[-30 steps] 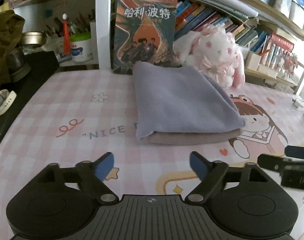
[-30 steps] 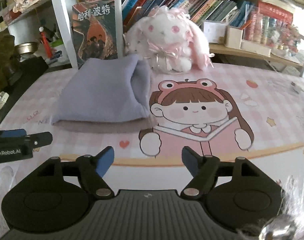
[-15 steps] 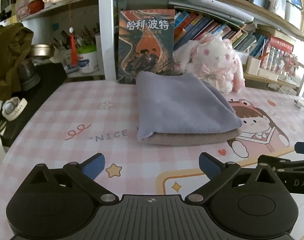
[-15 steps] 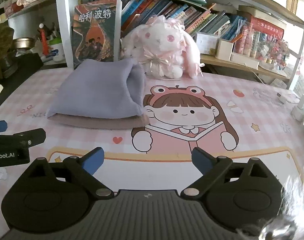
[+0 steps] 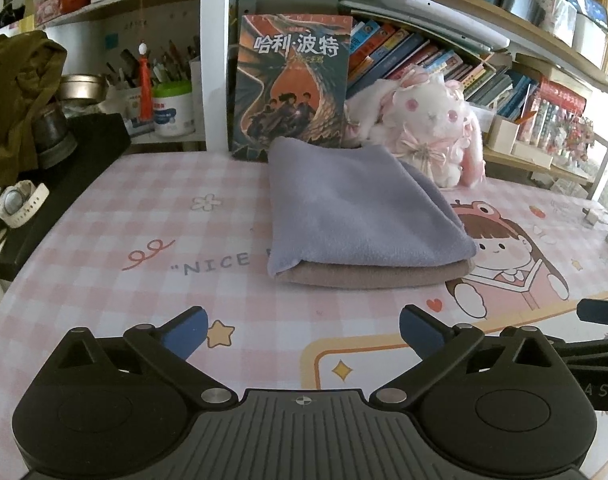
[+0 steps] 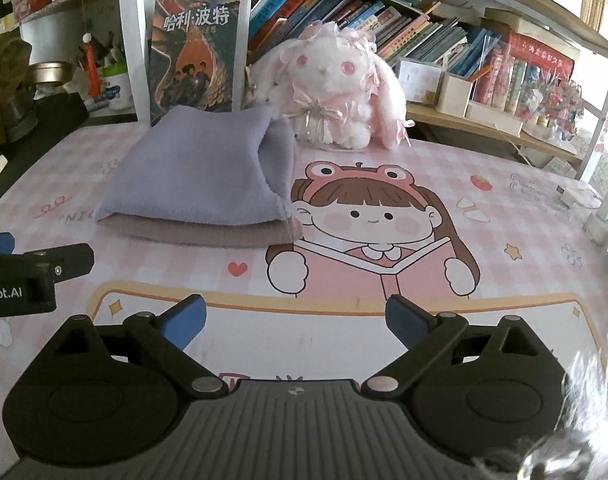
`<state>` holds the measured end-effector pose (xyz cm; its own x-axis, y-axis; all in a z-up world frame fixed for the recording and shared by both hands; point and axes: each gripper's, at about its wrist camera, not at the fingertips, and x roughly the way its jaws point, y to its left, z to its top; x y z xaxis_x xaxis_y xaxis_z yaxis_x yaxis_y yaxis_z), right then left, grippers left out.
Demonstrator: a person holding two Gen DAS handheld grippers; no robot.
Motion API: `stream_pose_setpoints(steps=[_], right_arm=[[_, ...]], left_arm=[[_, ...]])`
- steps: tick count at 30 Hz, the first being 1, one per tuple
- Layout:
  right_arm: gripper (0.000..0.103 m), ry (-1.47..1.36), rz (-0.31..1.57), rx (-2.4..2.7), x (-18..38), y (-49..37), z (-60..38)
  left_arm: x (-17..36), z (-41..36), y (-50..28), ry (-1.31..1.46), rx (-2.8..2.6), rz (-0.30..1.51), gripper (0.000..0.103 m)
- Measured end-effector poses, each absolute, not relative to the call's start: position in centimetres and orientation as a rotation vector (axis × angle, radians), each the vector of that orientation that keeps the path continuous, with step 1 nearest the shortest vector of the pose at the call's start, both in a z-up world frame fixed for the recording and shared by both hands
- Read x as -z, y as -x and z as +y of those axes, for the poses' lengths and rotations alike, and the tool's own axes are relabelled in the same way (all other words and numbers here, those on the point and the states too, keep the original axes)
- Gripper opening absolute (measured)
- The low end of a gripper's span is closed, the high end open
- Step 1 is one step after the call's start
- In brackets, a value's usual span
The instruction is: Fold clothes
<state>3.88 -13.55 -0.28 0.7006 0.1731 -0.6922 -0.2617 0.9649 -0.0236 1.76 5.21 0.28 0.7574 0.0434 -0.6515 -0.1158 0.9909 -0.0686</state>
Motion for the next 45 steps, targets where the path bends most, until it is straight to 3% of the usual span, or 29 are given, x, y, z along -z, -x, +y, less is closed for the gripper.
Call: stream_pose_setpoints(steps=[9,45], right_arm=[[0.103,0.115,0.777,-0.241,0.56,-4.09,-13.63],[0.103,0.120,0.794,-0.239,0.80,-4.30,-13.44]], left_arm=[[-0.20,5.08,-1.93,0.106,-0.076,0.714,0.103],[-0.05,4.74,-2.39,0.099,-0.068,0.721,0.103]])
